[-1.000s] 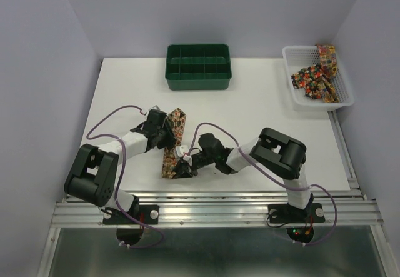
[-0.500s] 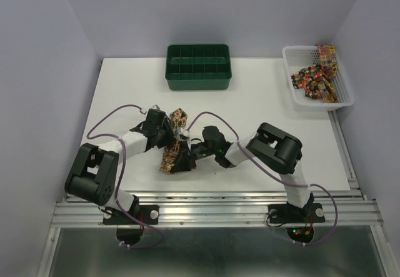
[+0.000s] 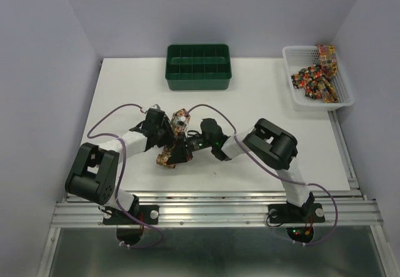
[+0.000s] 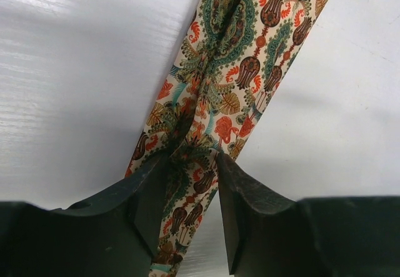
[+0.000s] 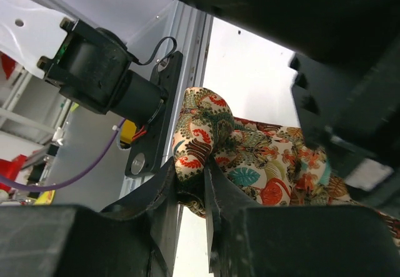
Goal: Roll the ties
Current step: Roll the tie
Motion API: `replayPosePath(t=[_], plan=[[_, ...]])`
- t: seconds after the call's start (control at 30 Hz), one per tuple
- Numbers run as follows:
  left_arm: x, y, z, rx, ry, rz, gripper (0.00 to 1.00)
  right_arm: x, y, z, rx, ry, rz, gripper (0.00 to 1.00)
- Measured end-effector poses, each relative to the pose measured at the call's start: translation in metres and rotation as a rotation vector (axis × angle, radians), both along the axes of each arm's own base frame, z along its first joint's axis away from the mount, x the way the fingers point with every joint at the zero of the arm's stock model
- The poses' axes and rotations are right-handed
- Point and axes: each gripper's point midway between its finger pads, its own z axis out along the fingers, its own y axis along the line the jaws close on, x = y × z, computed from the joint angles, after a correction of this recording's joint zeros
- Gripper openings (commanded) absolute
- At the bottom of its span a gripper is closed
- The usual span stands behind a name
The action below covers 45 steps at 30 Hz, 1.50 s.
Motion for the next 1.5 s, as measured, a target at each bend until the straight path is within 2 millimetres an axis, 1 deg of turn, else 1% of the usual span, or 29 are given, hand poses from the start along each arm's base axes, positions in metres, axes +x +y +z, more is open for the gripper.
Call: replayPosePath(t=[0.17, 0.33, 0.4, 0.57, 0.63, 0.77, 0.83, 0.9, 1.0, 1.1, 1.2, 1.27, 1.37, 1.43, 1.5], plan=[[0.001, 0.002, 0.000, -0.003, -0.002, 0.000, 0.48, 0.005, -0.004, -0.012, -0.050, 0.071, -0.014, 0.01], [0.004, 0.006, 0.004, -0.003, -0.012, 0.008, 0.49, 0.009, -0.004, -0.023, -0.104, 0.079, -0.030, 0.01], [0.009, 0.007, 0.011, -0.007, -0.034, 0.009, 0.49, 0.010, -0.005, -0.027, -0.120, 0.088, -0.037, 0.01], [0.030, 0.002, 0.044, -0.025, -0.128, -0.003, 0.49, 0.012, -0.006, -0.027, -0.132, 0.122, -0.051, 0.01], [0.036, 0.000, 0.054, -0.025, -0.158, -0.010, 0.49, 0.014, -0.007, -0.026, -0.135, 0.140, -0.056, 0.01], [0.046, 0.000, 0.066, -0.018, -0.198, -0.022, 0.49, 0.015, -0.007, -0.023, -0.133, 0.154, -0.052, 0.01], [0.048, 0.000, 0.067, -0.015, -0.206, -0.026, 0.49, 0.015, -0.008, -0.022, -0.132, 0.155, -0.049, 0.01], [0.049, 0.001, 0.064, -0.012, -0.201, -0.029, 0.49, 0.015, -0.008, -0.019, -0.130, 0.152, -0.050, 0.01], [0.049, -0.002, 0.060, -0.024, -0.198, -0.042, 0.48, 0.012, -0.012, -0.009, -0.120, 0.153, -0.057, 0.01], [0.045, -0.007, 0.054, -0.051, -0.198, -0.064, 0.39, 0.009, -0.015, 0.002, -0.110, 0.182, -0.061, 0.01], [0.040, -0.013, 0.038, -0.079, -0.169, -0.088, 0.35, 0.010, -0.013, 0.010, -0.097, 0.223, -0.071, 0.01], [0.036, -0.015, 0.024, -0.084, -0.135, -0.094, 0.35, 0.010, -0.012, 0.012, -0.093, 0.242, -0.078, 0.01], [0.026, -0.015, 0.006, -0.088, -0.086, -0.099, 0.34, 0.013, -0.011, 0.012, -0.095, 0.258, -0.100, 0.01], [0.021, -0.014, 0.000, -0.092, -0.074, -0.097, 0.34, 0.018, -0.010, 0.007, -0.114, 0.270, -0.137, 0.01], [0.020, -0.015, 0.000, -0.106, -0.086, -0.093, 0.32, 0.023, -0.010, 0.001, -0.139, 0.282, -0.172, 0.01]])
